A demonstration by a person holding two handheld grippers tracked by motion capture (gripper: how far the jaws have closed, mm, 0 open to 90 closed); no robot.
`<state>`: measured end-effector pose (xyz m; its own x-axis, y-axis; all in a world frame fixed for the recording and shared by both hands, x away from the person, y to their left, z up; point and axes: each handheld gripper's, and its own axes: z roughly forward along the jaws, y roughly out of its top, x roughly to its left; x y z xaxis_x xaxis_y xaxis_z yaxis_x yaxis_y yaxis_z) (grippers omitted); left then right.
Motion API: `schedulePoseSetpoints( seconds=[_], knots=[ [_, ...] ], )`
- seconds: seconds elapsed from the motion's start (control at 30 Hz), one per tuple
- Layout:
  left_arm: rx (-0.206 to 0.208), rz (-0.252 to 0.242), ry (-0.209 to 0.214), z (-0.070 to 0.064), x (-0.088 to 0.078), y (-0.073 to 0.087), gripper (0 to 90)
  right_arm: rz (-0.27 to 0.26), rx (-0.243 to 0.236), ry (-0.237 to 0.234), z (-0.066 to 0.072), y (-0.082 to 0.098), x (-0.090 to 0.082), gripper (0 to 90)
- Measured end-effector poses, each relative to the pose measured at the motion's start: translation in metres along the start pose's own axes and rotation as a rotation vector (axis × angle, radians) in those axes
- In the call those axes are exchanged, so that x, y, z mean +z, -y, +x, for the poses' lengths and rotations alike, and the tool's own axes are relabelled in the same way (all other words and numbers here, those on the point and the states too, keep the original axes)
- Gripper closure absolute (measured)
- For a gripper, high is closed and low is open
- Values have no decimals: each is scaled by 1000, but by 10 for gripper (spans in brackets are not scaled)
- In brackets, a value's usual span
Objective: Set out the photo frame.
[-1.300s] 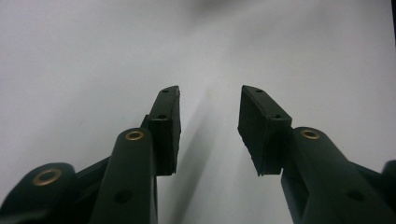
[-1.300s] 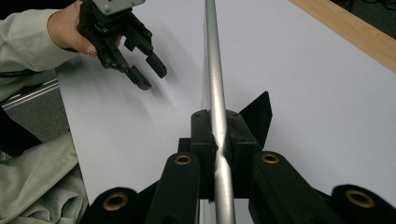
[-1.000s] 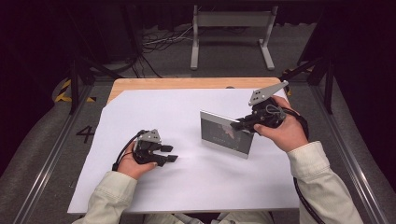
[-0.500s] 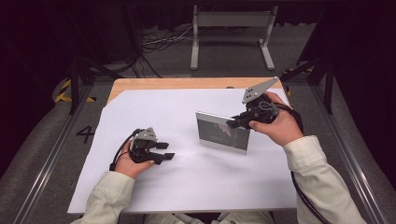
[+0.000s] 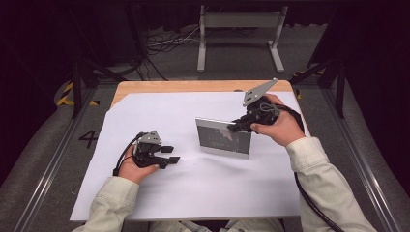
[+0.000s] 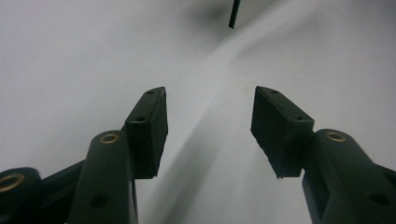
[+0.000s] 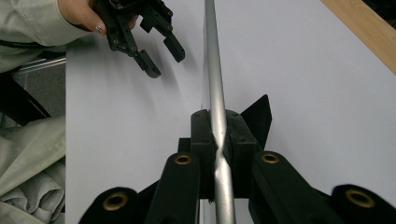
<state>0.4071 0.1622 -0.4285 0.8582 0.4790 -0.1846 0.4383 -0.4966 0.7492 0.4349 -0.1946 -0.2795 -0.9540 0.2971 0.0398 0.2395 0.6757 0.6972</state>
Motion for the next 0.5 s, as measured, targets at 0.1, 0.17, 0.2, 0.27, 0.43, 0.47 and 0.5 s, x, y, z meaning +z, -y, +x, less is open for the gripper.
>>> schedulePoseSetpoints(
  seconds=[0.1,0.17,0.2,0.27,0.43,0.47,0.5],
  knots=[
    [-3,5,2,0,1,0,467,-2,0,-8,-3,1,4,840],
    [-2,6,2,0,1,0,467,-5,-1,-17,-4,1,6,841],
    [-2,6,3,0,1,0,467,-5,-1,-17,-4,1,6,841],
    [-3,5,4,0,1,0,467,-3,-5,-34,-5,0,10,840],
    [-6,5,5,0,1,0,467,7,-17,-48,-5,-1,16,841],
    [-6,5,5,0,1,0,467,10,-19,-51,-5,-1,17,840],
    [-6,5,6,0,1,0,467,14,-23,-56,-5,-1,19,840]
  ],
)
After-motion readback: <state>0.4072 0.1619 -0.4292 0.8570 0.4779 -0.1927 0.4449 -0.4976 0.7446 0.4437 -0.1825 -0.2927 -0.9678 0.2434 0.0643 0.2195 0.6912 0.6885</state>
